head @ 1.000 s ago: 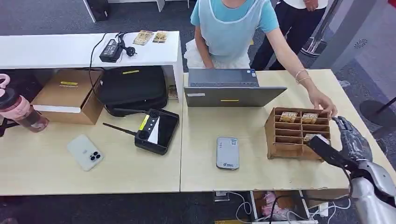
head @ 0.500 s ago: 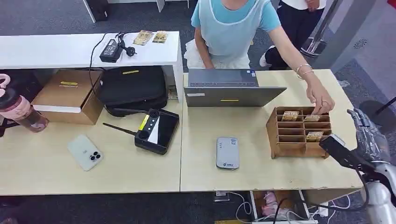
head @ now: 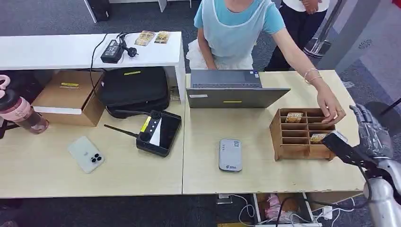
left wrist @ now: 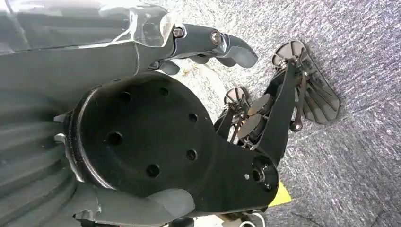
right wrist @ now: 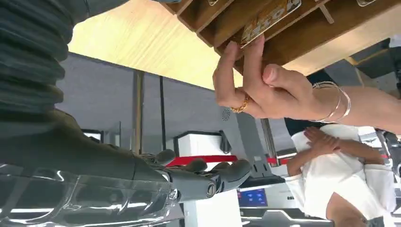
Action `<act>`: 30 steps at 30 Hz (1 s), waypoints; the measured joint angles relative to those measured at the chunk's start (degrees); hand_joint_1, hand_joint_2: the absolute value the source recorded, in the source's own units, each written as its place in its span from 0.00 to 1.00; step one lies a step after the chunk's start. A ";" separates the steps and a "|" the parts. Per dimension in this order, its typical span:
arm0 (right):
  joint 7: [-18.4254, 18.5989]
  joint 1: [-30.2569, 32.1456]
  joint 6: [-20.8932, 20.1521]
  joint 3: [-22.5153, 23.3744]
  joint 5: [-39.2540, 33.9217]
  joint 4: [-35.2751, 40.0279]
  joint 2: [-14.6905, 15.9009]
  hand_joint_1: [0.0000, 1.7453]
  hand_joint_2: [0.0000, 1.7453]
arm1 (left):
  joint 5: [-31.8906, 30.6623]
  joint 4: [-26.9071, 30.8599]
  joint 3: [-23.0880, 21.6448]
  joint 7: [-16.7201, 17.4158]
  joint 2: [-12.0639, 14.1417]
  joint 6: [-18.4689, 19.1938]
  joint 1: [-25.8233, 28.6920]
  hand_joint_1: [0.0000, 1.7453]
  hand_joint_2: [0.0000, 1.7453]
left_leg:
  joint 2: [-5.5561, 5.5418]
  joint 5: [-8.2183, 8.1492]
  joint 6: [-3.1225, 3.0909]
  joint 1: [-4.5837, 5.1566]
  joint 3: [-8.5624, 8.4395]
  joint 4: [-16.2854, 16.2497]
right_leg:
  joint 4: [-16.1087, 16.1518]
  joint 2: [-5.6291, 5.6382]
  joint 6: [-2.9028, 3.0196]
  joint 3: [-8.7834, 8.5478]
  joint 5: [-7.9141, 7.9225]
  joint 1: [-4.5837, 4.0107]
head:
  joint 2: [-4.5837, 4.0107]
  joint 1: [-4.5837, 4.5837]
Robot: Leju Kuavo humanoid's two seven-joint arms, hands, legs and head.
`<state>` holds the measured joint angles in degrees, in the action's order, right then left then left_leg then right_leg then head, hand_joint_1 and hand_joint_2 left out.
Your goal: Pass the card to the sensor for recognition and then transmit it.
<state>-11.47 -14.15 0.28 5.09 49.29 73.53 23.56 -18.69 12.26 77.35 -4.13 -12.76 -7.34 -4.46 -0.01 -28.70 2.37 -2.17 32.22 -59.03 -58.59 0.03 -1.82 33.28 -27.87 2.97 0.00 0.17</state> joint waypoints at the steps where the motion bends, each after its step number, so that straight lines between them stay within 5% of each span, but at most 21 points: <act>1: 0.00 -0.11 0.00 -0.07 0.00 0.00 0.00 0.00 1.00 | 0.02 0.00 0.00 0.00 -0.02 -0.02 0.00 0.00 1.00 | 0.00 0.00 0.00 0.00 0.00 0.00 | 0.00 0.00 0.00 0.00 0.00 0.00 | 0.00 0.00; 19: -0.59 -3.68 0.44 -1.62 -0.15 -3.63 -0.17 0.00 1.00 | -0.24 0.00 0.00 0.28 -0.02 0.15 0.31 0.00 1.00 | -0.01 0.00 0.00 0.00 0.00 0.00 | 0.00 -0.01 0.00 0.00 0.00 0.00 | 0.00 0.00; 30: 0.00 0.09 2.16 -1.79 -2.29 -2.14 0.50 0.00 1.00 | -2.32 -0.04 -0.50 1.29 1.27 0.37 2.34 0.00 1.00 | 0.02 -0.01 0.00 0.00 0.02 0.01 | 0.01 0.00 0.00 0.02 -0.01 0.00 | 0.00 0.00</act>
<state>-11.47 -14.06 2.45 3.30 46.99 71.38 24.07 -21.00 12.22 76.85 -2.84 -11.50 -6.97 -2.13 0.01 -28.71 2.37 -2.17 32.24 -59.02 -58.58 0.03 -1.82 33.31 -27.88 2.97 0.00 0.18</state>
